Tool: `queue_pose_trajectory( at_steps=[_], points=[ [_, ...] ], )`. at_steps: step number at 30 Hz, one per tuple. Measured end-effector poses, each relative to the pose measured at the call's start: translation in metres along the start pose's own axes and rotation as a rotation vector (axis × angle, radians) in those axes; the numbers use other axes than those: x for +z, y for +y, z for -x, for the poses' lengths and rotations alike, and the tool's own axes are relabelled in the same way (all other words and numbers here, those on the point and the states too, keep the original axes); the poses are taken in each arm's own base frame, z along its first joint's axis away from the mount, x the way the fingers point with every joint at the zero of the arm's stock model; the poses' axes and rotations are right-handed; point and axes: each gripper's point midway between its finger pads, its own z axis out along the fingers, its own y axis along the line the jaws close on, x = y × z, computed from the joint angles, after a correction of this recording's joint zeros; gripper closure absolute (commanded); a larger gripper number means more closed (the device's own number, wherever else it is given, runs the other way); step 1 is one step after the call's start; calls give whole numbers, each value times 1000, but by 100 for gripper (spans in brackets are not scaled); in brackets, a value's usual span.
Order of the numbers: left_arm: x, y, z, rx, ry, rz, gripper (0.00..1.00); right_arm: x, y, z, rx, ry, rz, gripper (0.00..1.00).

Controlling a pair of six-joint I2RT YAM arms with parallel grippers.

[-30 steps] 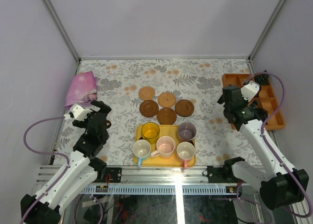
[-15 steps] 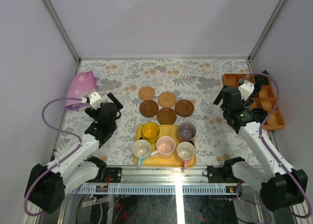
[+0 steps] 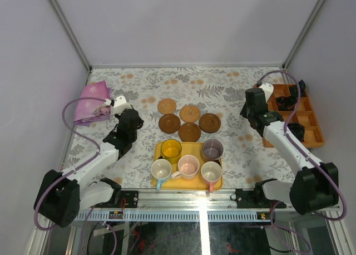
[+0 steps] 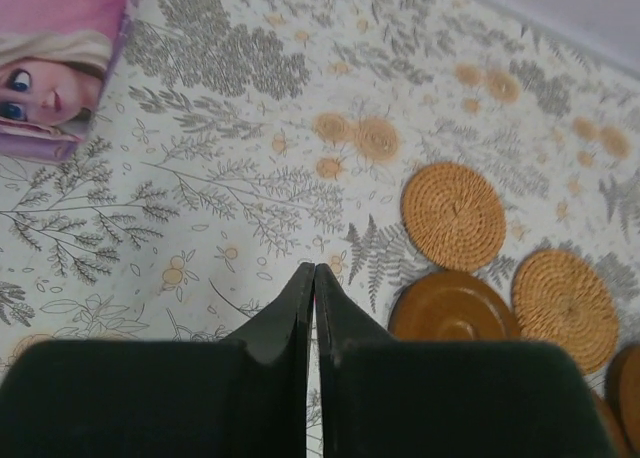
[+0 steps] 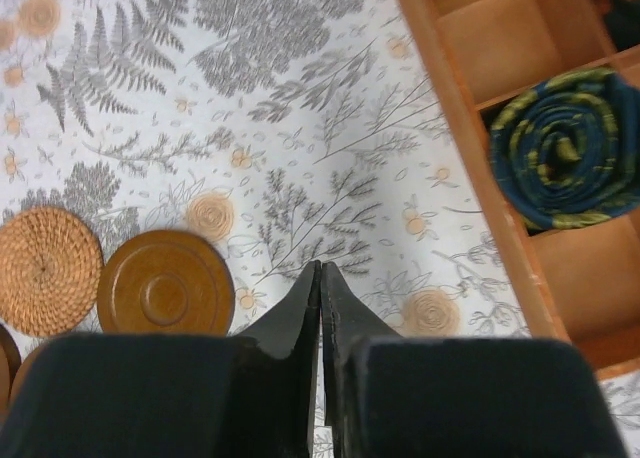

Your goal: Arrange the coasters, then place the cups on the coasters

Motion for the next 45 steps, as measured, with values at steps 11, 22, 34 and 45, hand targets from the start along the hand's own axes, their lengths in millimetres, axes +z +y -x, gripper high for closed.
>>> queue_pose_trajectory(
  at_steps=[11, 22, 34, 45],
  points=[
    [23, -14, -72, 111, 218, -75, 100, 26, 40, -54, -57, 229, 176, 100],
    [33, -56, -124, 99, 398, -268, 100, 42, 83, -102, -79, 418, 351, 100],
    [32, -97, -143, 88, 465, -435, 100, 53, 120, -126, -112, 480, 443, 100],
    [39, -100, -167, 95, 527, -417, 100, 58, 133, -137, -124, 516, 467, 100]
  ],
)
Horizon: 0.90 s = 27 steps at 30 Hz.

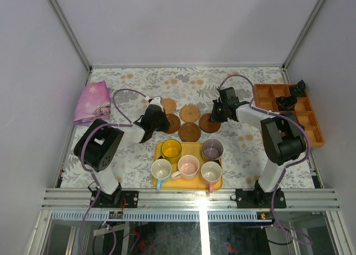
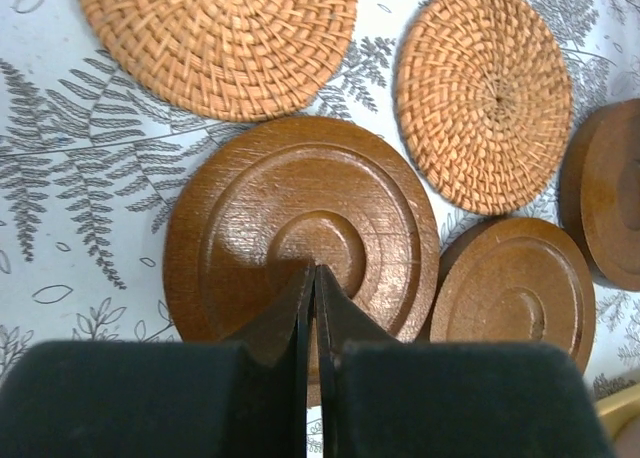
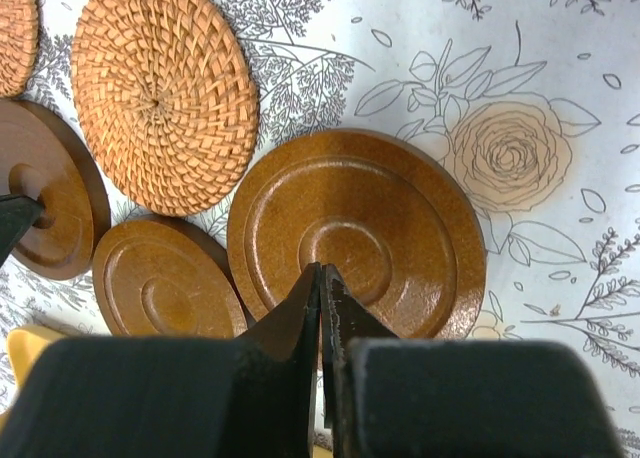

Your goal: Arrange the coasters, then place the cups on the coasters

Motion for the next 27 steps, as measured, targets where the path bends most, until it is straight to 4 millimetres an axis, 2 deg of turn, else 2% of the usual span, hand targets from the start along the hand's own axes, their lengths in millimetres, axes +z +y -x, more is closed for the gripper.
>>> queue_pose_trajectory(
  at_steps=[8, 12, 19, 27],
  points=[
    [4, 16, 11, -29, -27, 120, 100, 15, -10, -3, 12, 34, -52, 100],
    [5, 24, 16, -54, -40, 162, 100, 14, -14, -1, 13, 28, -84, 100],
    [3, 49, 29, -119, -67, 223, 100, 17, -26, 12, 12, 8, -179, 100],
    [-1, 69, 37, -182, -70, 295, 100, 18, -52, 35, -3, -37, -377, 100]
  ],
)
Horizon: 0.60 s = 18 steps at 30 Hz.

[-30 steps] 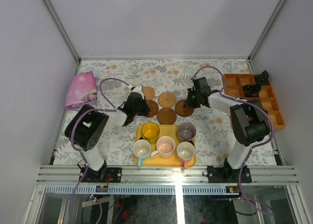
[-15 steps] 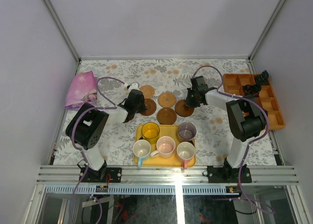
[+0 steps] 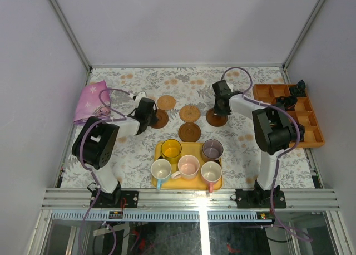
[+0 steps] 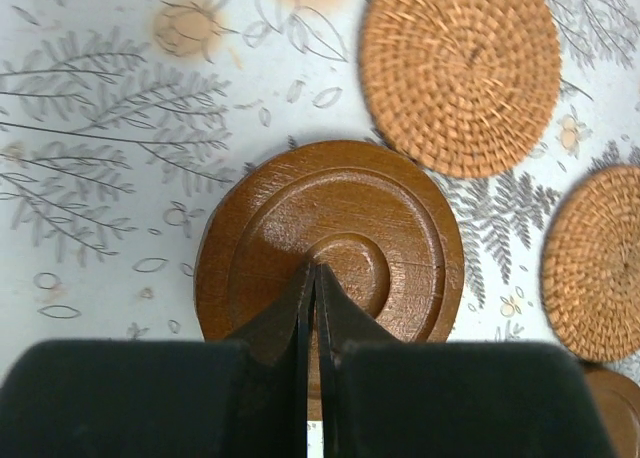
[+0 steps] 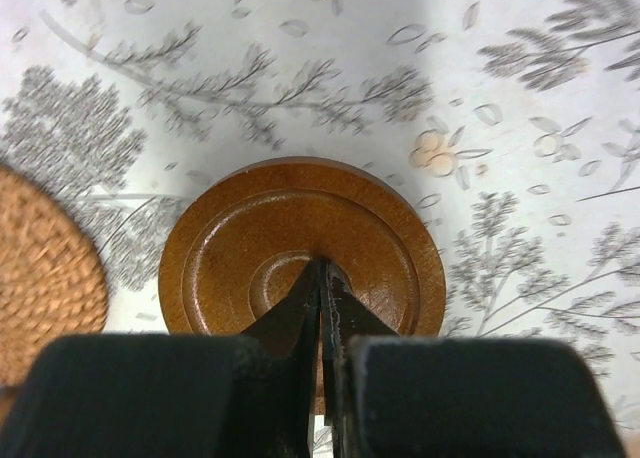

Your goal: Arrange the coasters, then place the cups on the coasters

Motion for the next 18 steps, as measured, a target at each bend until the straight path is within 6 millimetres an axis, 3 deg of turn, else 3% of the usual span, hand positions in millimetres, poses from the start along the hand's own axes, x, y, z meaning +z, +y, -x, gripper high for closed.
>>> queue_pose_trajectory(
  at_steps=[8, 18],
  points=[
    [3, 31, 20, -73, 6, 91, 100, 7, -20, 16, -8, -31, -139, 100],
    [5, 66, 54, -139, -2, 189, 100, 14, -50, 35, 53, -40, -191, 100]
  ],
)
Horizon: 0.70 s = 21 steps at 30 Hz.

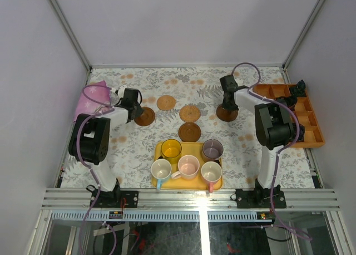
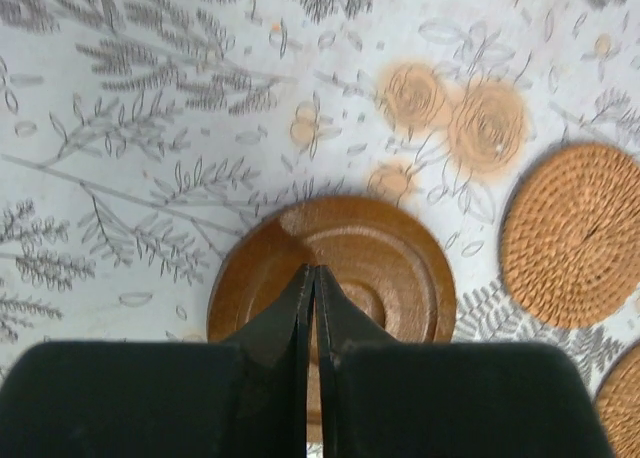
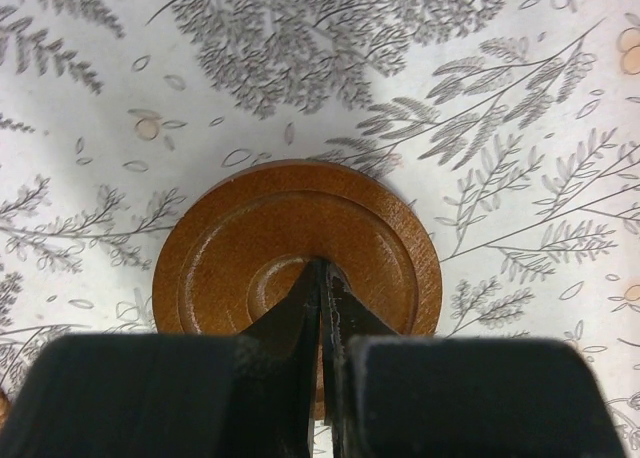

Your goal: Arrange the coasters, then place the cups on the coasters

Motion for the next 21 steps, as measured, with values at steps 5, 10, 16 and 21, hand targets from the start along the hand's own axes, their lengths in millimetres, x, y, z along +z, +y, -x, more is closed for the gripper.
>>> queue_pose_trajectory(
  at_steps=[5, 10, 16, 21],
  points=[
    [11, -9, 22, -10, -29, -5, 100, 3, -9, 6, -3, 0, -3, 100],
    [22, -19, 24, -10, -7, -35, 100, 2, -6, 12, -28, -14, 14, 100],
    [11, -35, 23, -4, 7, -137, 100, -19, 9, 28, -24, -72, 128, 100],
    [-10, -68, 37, 35, -38, -290, 100, -55, 35, 51, -4, -153, 299, 100]
  ],
)
